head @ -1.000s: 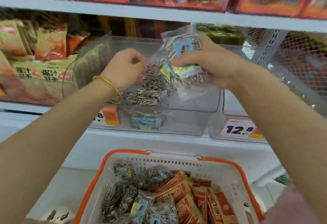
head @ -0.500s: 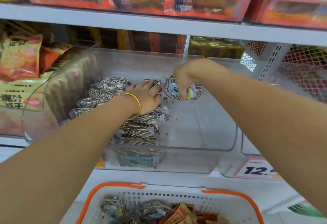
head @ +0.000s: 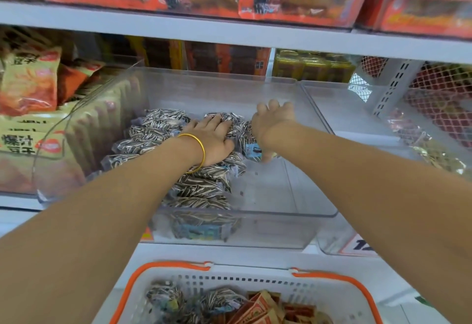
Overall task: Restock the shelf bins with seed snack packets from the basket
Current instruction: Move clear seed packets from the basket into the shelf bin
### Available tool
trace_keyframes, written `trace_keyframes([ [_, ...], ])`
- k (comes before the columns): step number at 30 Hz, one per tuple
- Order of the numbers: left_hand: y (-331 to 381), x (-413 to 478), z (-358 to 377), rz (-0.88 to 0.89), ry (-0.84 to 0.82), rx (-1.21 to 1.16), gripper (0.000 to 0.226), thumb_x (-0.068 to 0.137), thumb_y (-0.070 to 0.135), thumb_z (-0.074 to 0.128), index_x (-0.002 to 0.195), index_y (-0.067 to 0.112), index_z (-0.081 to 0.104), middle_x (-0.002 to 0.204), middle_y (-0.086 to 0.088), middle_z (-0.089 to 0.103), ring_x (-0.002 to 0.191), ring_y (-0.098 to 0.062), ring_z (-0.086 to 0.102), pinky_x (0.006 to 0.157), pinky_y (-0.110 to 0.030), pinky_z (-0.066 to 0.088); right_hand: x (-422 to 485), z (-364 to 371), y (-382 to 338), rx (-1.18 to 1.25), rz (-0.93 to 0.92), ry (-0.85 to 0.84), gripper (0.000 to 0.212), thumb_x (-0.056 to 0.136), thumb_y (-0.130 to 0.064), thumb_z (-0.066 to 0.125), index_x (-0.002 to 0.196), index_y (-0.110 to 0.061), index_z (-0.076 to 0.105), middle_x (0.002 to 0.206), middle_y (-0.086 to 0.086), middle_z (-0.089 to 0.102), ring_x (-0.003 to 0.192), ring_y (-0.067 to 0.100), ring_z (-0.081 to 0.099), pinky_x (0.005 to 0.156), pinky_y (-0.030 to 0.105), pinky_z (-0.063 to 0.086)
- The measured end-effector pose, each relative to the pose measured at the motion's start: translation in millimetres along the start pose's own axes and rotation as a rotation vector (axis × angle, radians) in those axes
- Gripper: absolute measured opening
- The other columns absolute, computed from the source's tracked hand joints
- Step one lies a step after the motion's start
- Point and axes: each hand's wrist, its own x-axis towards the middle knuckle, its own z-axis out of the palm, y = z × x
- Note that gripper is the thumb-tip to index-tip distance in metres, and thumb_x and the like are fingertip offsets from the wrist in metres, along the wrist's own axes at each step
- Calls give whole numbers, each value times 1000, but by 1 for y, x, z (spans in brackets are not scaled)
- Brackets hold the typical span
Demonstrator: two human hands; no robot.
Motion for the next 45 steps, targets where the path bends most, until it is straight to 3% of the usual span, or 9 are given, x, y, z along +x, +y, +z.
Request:
trace_keyframes([
  [7,-1,1,0,-2,2,-7,58,98,42,19,150,24,2,158,-2,-7,145,-19,-4,118,-42,1,-2,3,-5,373,39,-56,75,80,-30,74,137,-9,30,133,10,41,117,33,50,80,40,44],
  [11,-1,1,0,-1,-4,-12,58,98,42,19,150,24,2,158,-2,-7,145,-19,-5,118,-42,0,-3,2,-7,180,60,53,65,82,-39,69,132,-15,36,127,3,51,124,26,39,80,35,40],
  [16,0,1,0,-12,-13,9,59,98,42,19,150,23,0,158,-2,-8,145,-19,-6,118,-41,-1,-4,6,-3,119,8,86,83,74,-56,71,138,-19,32,131,1,45,120,27,48,73,34,39],
  [22,1,-1,-11,-5,-12,63,58,98,42,21,150,23,5,158,-4,-2,145,-22,0,118,-42,5,-30,-10,13,302,-41,23,75,73,-25,80,133,-11,38,130,10,40,106,31,55,72,37,43],
  [26,3,-42,-34,141,292,-145,49,97,30,35,143,12,31,148,-14,32,136,-28,31,111,-38,26,-75,-28,37,494,-166,328,38,88,-6,60,124,-7,50,125,13,50,105,28,54,86,36,48],
  [31,5,-176,-19,425,715,-308,38,87,16,37,118,5,58,114,-7,60,108,-19,51,96,-25,35,-194,6,37,1133,-370,401,26,89,-8,59,105,-29,58,91,-8,55,74,14,59,57,20,50],
  [36,-5,-244,73,388,251,-246,34,87,22,37,107,14,64,107,-4,64,96,-22,59,78,-35,52,-209,116,-53,1024,-484,-105,22,91,-11,58,111,-19,62,98,-6,59,79,12,60,65,14,49],
  [40,-16,-248,127,265,-35,-214,51,85,38,21,112,23,62,113,2,60,102,-17,57,78,-38,51,-193,201,-116,883,-416,-332,27,92,-14,56,119,-12,59,120,5,61,108,20,57,92,33,48],
  [45,-12,-244,149,204,-234,-152,28,97,21,40,120,24,55,116,6,52,104,-11,51,76,-19,36,-196,250,-163,793,-352,-541,47,88,-44,60,114,-6,54,114,9,59,102,24,57,80,32,47],
])
